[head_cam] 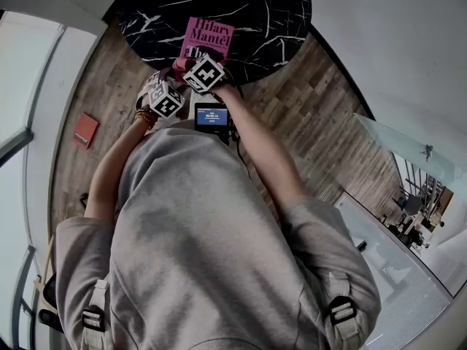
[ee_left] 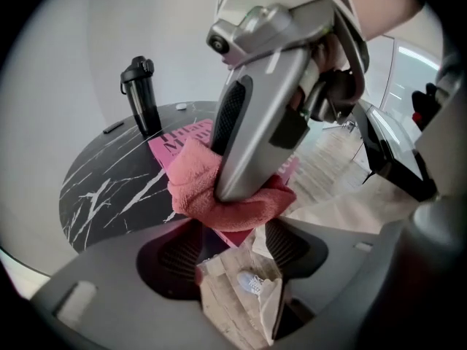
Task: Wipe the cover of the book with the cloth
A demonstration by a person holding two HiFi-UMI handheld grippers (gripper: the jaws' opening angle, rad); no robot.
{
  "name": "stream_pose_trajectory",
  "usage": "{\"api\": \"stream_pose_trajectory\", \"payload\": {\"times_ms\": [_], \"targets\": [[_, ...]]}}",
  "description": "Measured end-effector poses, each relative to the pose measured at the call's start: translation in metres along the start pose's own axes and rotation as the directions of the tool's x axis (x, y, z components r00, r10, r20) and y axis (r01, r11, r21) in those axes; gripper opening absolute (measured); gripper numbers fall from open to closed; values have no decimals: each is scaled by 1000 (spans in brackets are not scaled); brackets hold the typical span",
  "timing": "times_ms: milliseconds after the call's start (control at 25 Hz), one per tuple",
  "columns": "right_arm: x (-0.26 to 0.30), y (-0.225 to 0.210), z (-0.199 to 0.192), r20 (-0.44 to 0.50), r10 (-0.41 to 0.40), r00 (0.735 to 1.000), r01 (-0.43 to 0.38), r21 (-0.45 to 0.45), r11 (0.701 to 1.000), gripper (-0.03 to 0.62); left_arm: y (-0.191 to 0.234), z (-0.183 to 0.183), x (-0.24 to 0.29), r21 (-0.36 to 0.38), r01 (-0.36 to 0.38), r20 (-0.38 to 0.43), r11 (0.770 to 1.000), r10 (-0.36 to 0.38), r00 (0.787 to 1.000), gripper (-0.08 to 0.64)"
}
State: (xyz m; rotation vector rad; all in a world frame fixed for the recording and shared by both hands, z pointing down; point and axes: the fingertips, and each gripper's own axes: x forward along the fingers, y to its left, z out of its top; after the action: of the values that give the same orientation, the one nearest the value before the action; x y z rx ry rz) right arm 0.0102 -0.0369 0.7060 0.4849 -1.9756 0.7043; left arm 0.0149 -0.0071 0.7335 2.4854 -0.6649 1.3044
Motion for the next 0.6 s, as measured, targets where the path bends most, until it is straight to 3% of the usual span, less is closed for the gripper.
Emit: {"api": "stream_pose_trajectory", "payload": {"times_ms": [120, 320, 480, 600], "targets": [[-3, 8, -1, 15, 66, 998, -66, 26, 997, 106, -2, -5, -1, 8, 5, -14, 1000, -5, 1000, 273], [-28, 11, 7, 118, 129, 985, -127, -23, 992, 107, -1, -2, -1, 14, 6, -2, 1000, -6, 1000, 258], [-61, -19, 0, 196, 58, 979, -67, 43, 997, 109, 2, -1, -2, 20, 3, 5, 1000, -3, 1000, 253], [-76, -46, -24, 173, -23, 985, 7, 95, 995, 109, 2, -1, -2, 30, 4, 7, 1000, -5, 1000, 253]]}}
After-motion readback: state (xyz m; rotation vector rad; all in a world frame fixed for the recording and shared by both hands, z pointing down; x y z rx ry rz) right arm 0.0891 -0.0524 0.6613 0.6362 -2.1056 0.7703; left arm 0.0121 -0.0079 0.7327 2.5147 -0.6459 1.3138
